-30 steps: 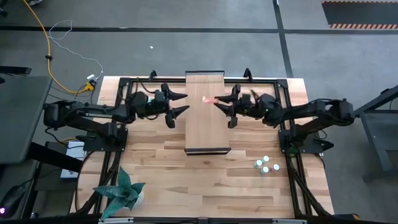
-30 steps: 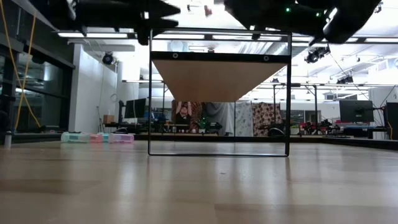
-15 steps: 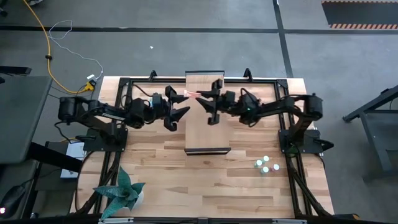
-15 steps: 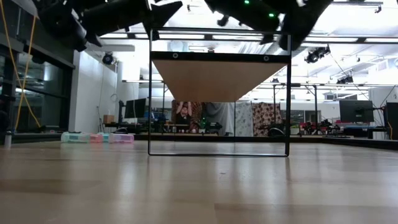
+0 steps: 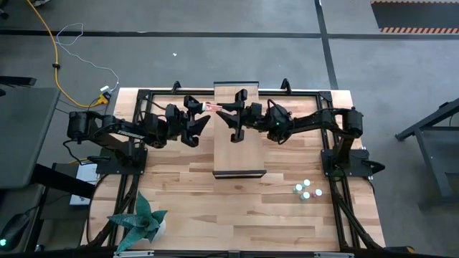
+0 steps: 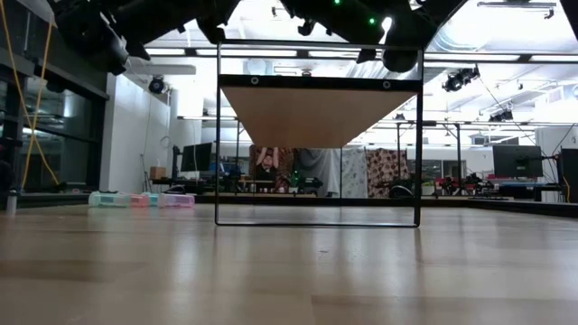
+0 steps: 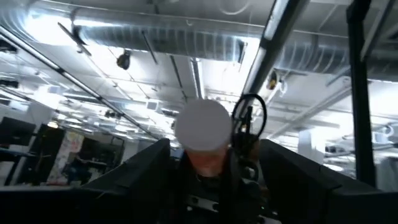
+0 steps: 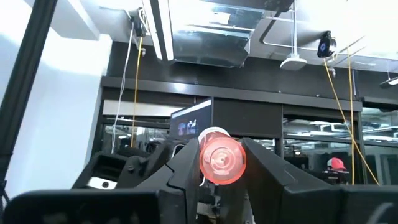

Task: Pick and place medicine bottles onto shelf by color
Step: Put the transparent orange pill bottle on the shelf

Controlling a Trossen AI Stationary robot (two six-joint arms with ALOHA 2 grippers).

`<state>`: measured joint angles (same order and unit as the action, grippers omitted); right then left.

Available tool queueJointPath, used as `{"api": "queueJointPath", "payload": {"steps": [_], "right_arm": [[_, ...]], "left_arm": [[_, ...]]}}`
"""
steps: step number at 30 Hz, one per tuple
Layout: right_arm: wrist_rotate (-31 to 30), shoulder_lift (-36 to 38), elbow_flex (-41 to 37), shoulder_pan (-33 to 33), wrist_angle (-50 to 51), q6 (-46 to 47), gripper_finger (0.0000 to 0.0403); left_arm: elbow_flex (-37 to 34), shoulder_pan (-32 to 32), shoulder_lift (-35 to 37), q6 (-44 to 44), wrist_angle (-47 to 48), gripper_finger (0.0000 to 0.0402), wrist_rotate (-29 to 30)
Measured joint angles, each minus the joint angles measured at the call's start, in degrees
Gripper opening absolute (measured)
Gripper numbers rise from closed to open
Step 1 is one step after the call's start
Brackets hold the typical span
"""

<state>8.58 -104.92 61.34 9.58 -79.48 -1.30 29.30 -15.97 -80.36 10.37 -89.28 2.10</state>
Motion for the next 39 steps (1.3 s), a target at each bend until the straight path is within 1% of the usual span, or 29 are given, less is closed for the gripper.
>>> {"api": "queueJointPath", "payload": {"steps": [5, 13, 21, 28, 30, 32, 39], "right_arm": [[1.52, 0.00, 0.00, 0.01, 0.45, 1.49, 0.0090], [1.66, 0.00, 0.04, -0.15, 1.00, 1.41, 0.0090], [1.40, 0.00, 0.08, -0.11, -0.02, 1.33, 0.0090], [1.35, 0.00, 1.10, -0.11, 0.53, 1.33, 0.0090], [1.33, 0.00, 1.60, -0.11, 1.53, 1.33, 0.0090], [1.14, 0.00, 1.98, -0.11, 2.49, 1.31, 0.0090], [0.92, 0.00, 2.05, -0.07, 4.30, 1.31, 0.0090]], "left_arm": [[0.54, -0.02, 0.00, -0.02, -0.26, 0.0236, 1.15], [3.24, -0.02, 0.00, -0.02, 1.84, 0.0236, 1.13], [3.34, 0.02, 0.00, 0.53, 4.38, 0.0236, 1.13], [3.34, 0.02, 0.00, 1.03, 4.20, 0.0235, 1.47], [3.34, 0.02, 0.00, 1.03, 4.20, 0.0226, 2.20], [3.34, 0.02, 0.00, 1.03, 4.18, 0.0209, 3.10], [3.34, 0.04, 0.00, 1.05, 3.99, 0.0128, 3.31]]}}
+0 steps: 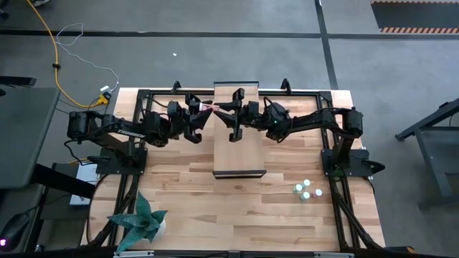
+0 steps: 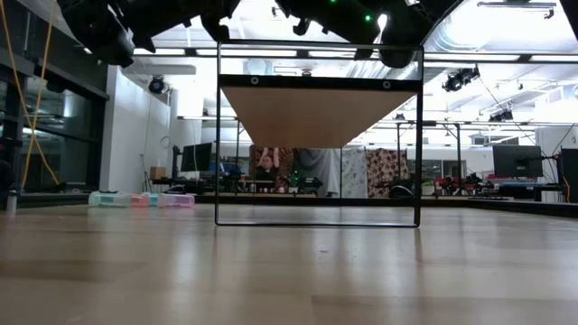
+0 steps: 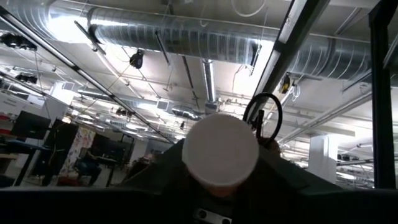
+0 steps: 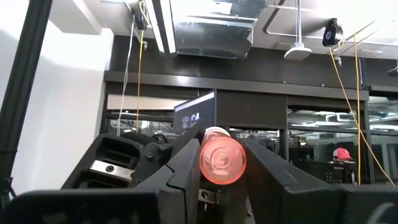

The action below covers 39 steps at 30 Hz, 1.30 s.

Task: Pick and place medicine bottles onto shelf by color
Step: Put the transparent orange pill bottle on the shelf

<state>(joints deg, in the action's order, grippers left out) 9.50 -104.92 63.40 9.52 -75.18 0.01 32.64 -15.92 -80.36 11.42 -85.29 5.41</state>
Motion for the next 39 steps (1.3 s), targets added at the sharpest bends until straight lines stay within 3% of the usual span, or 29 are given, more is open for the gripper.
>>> {"api": "queueJointPath", "payload": {"steps": [6, 15, 23, 28, 34, 39], "right_arm": [[0.30, 0.00, 0.00, 0.24, 0.03, 0.04, 0.0090], [0.48, -0.02, 0.00, 0.98, 0.72, 1.48, 0.0092], [0.23, 1.50, -0.24, 2.76, 7.20, 2.61, 0.0159], [0.26, 6.36, -0.47, 4.43, 20.77, -0.39, 0.0193], [0.19, 16.18, -0.52, 6.37, 45.59, -8.81, 0.0196], [-4.82, 25.36, -0.51, 7.06, 68.23, -13.91, 0.0195]], "left_arm": [[-0.02, 0.02, 0.00, 0.09, -0.07, 0.0085, -0.20], [-0.02, -0.04, 0.00, 0.02, 0.13, 0.0085, 0.26], [-0.04, -0.82, 0.00, -0.07, 0.44, 0.0086, 0.44], [-0.04, -2.21, 0.00, -0.04, 2.56, 0.0086, 0.37], [-0.04, -3.75, 0.00, -0.04, 7.31, 0.0086, 0.22], [2.48, -4.79, 0.02, -1.49, 19.09, 0.0086, 0.24]]}}
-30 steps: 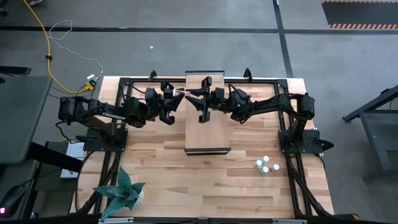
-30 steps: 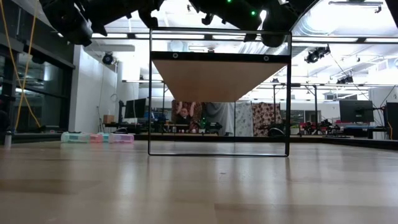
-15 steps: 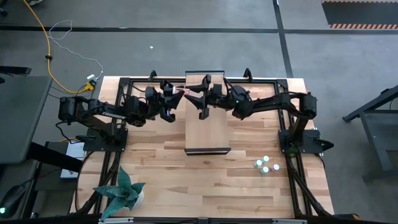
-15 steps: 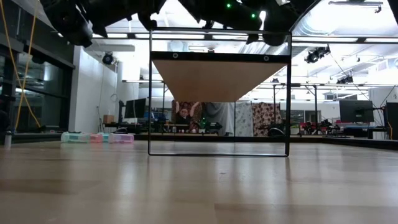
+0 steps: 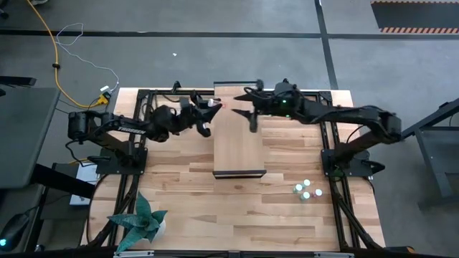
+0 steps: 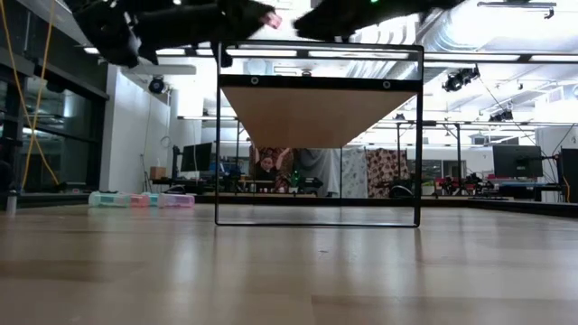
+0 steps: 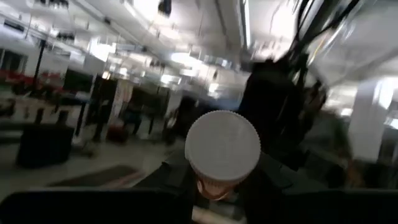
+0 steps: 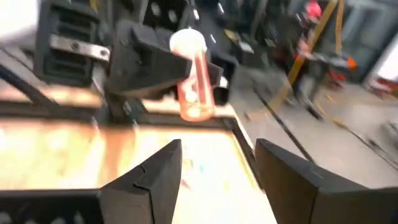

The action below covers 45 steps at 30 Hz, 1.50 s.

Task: Pick and place medicine bottles onto shelf by color
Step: Put the transparent orange pill bottle on the shelf

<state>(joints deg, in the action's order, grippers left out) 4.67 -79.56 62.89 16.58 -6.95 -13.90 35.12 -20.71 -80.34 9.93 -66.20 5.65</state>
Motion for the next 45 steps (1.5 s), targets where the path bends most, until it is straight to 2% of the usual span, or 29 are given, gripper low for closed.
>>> {"api": "queueJointPath", "payload": {"steps": [3, 7, 11, 13, 15, 18, 23, 26, 31, 35, 45], "right_arm": [[-4.73, 4.96, 0.00, 0.00, 12.23, -1.16, 0.0195], [-7.98, 9.89, 0.00, 0.00, 23.44, 0.53, 0.0195], [-10.34, 12.15, 0.00, 0.00, 28.60, 1.51, 0.0195], [-10.92, 12.52, -0.02, 0.00, 29.40, 1.44, 0.0195], [-10.94, 12.50, -0.02, 0.00, 29.48, 1.43, 0.0195], [-11.07, 12.38, -0.02, 0.29, 29.47, 1.43, 0.0195], [-11.09, 11.99, -0.04, 0.33, 29.00, 1.43, 0.0195], [-11.07, 11.99, -0.04, 0.33, 28.77, 1.43, 0.0195], [-12.03, 11.99, -0.04, 0.33, 28.66, 1.43, 0.0195], [-12.09, 11.99, -0.04, 0.33, 28.66, 1.43, 0.0195], [-12.08, 11.99, -0.04, 0.31, 28.55, 1.87, 0.0195]], "left_arm": [[4.86, -0.42, 0.00, -1.73, 13.77, 0.0086, 0.92], [16.03, -1.04, -0.02, -5.49, 41.18, 0.0086, 5.26], [26.71, -1.28, -1.02, -9.91, 65.77, 0.0086, 13.60], [30.14, -1.96, -1.47, -11.07, 73.13, 0.0086, 16.13], [31.79, -3.27, -1.37, -11.01, 78.03, 0.0086, 16.26], [32.09, -6.18, -1.43, -9.97, 80.95, 0.0086, 12.75], [32.12, -12.37, -3.68, -7.26, 80.41, 0.0086, 2.20], [32.00, -14.98, -6.91, -6.60, 78.71, 0.0086, 0.33], [32.03, -16.21, -12.43, -7.08, 75.02, 0.0086, 1.05], [32.03, -16.21, -13.72, -7.10, 72.61, 0.0086, 1.68], [32.03, -14.85, -13.97, -11.20, 72.80, 0.0086, 10.22]]}}
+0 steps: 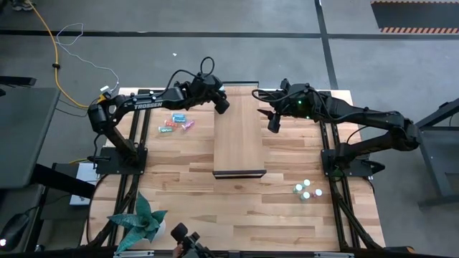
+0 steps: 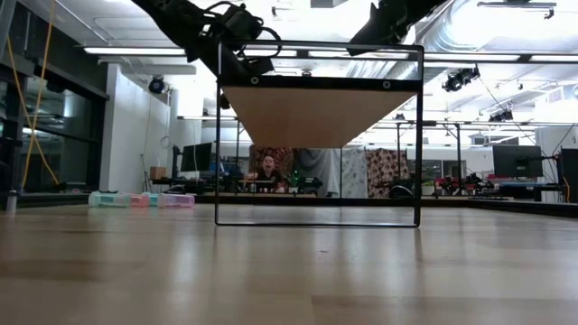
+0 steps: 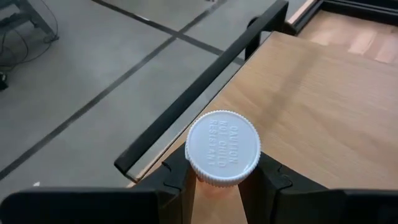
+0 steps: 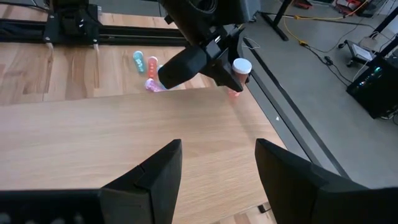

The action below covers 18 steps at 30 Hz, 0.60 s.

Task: Pick and place medicine bottles onto shelf by color
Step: Put the transparent orange pill bottle on the shelf

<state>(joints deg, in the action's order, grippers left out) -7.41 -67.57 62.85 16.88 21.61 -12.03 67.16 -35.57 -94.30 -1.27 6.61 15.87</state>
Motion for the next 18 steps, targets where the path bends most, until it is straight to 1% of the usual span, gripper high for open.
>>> {"api": "queueJointPath", "payload": {"steps": [9, 12, 18], "right_arm": [[0.01, 0.00, 0.00, 0.00, -0.02, 0.16, 0.0195], [0.01, 0.00, 0.00, 0.00, -0.04, 0.20, 0.0195], [0.01, 0.00, 0.00, 0.00, -0.04, 0.57, 0.0195]], "left_arm": [[0.00, 0.41, 0.00, 0.57, 1.25, 0.0088, -0.25], [0.00, 0.39, 0.00, 0.60, 2.19, 0.0101, -0.24], [0.00, 0.41, 0.00, 0.82, 2.43, 0.0139, -0.25]]}}
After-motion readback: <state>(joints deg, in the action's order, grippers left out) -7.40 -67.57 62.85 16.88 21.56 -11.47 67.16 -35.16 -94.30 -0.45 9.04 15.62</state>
